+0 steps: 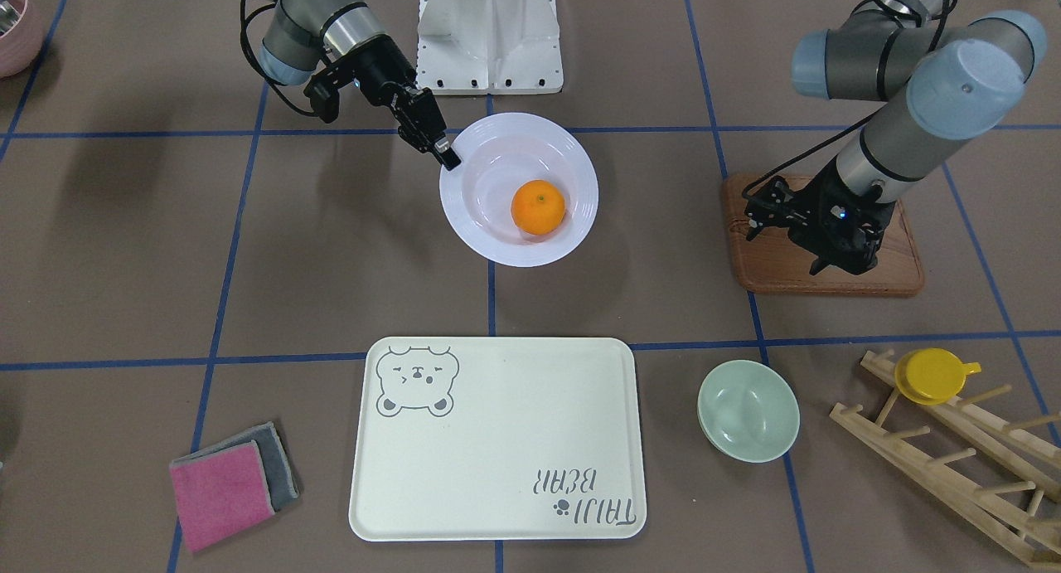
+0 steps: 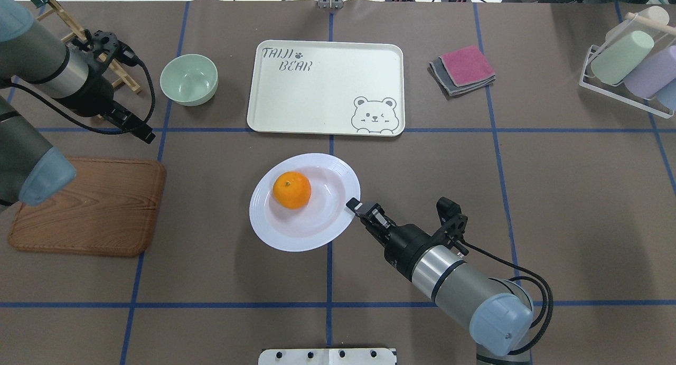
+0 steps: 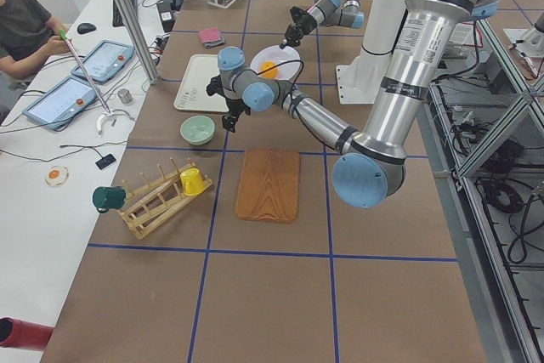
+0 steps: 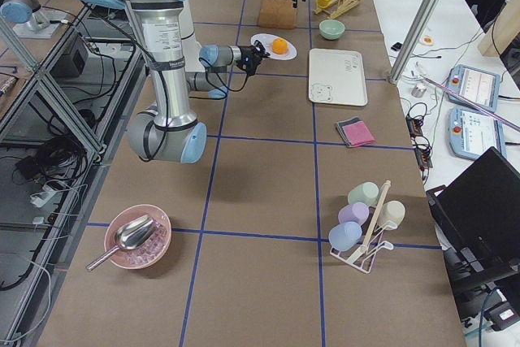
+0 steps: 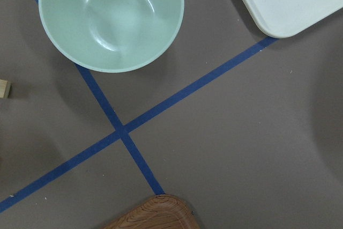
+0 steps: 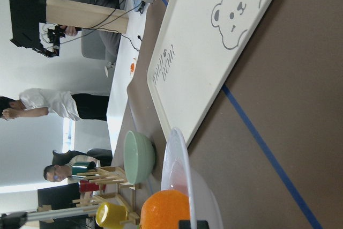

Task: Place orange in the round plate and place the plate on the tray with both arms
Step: 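Slide the plate with the right gripper onto the bear tray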

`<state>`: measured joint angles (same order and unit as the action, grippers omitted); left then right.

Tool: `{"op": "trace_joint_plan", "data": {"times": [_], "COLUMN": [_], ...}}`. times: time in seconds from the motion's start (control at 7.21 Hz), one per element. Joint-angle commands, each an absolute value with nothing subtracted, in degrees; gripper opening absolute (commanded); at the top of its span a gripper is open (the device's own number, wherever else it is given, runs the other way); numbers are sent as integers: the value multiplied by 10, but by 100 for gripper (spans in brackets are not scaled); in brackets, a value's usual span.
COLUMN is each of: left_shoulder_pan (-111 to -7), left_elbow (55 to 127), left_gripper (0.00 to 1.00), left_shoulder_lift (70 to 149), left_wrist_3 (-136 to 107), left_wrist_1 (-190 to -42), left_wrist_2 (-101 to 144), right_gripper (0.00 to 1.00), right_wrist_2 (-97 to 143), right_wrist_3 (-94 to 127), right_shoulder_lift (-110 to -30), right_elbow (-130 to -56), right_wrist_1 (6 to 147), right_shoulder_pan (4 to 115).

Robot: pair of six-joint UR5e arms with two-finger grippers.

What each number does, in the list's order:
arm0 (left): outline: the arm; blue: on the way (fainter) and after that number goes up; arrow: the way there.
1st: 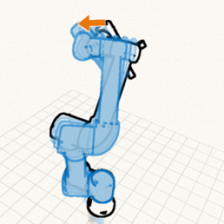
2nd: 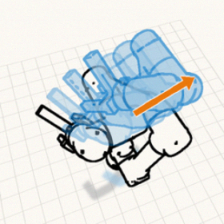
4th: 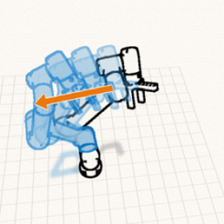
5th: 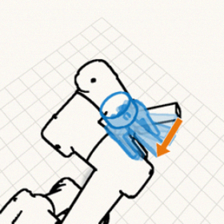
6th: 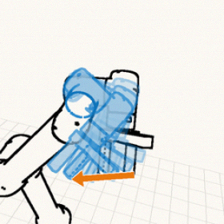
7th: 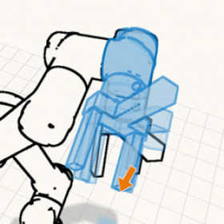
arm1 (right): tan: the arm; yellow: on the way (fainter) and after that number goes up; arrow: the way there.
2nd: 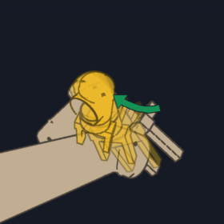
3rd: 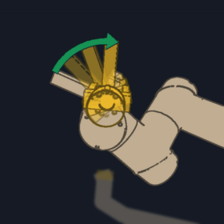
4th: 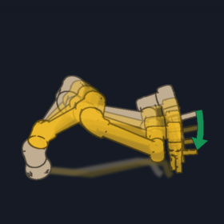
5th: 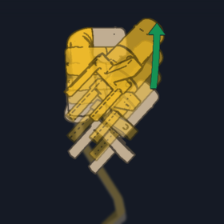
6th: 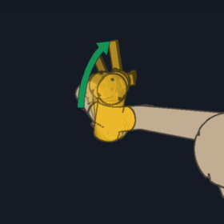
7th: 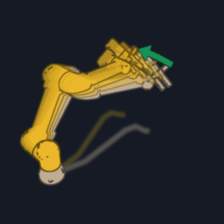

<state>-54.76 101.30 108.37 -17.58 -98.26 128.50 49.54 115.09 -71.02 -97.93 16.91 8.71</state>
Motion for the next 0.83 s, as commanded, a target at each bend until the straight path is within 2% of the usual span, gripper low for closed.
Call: {"op": "trace_joint_plan", "data": {"times": [0.0, 0.14, 0.42, 0.69], "left_shoulder_pan": [-548, -548, -548, -548], "left_elbow": [1014, 1015, 1021, 1021], "left_gripper": [99, 99, 99, 99], "left_shoulder_lift": [1084, 1084, 1084, 1083], "left_wrist_3": [-176, -176, -177, -177], "left_wrist_1": [-983, -983, -979, -979], "left_wrist_2": [1285, 1286, 1286, 1286], "right_gripper": [0, 0, 0, 0], "right_wrist_2": [469, 466, 465, 449], "right_wrist_3": [1184, 1244, 1328, 1346], "right_shoulder_lift": [-646, -608, -544, -522], "right_elbow": [-904, -824, -722, -672], "right_wrist_1": [163, 163, 168, 170], "right_shoulder_pan": [141, 179, 230, 229]}}
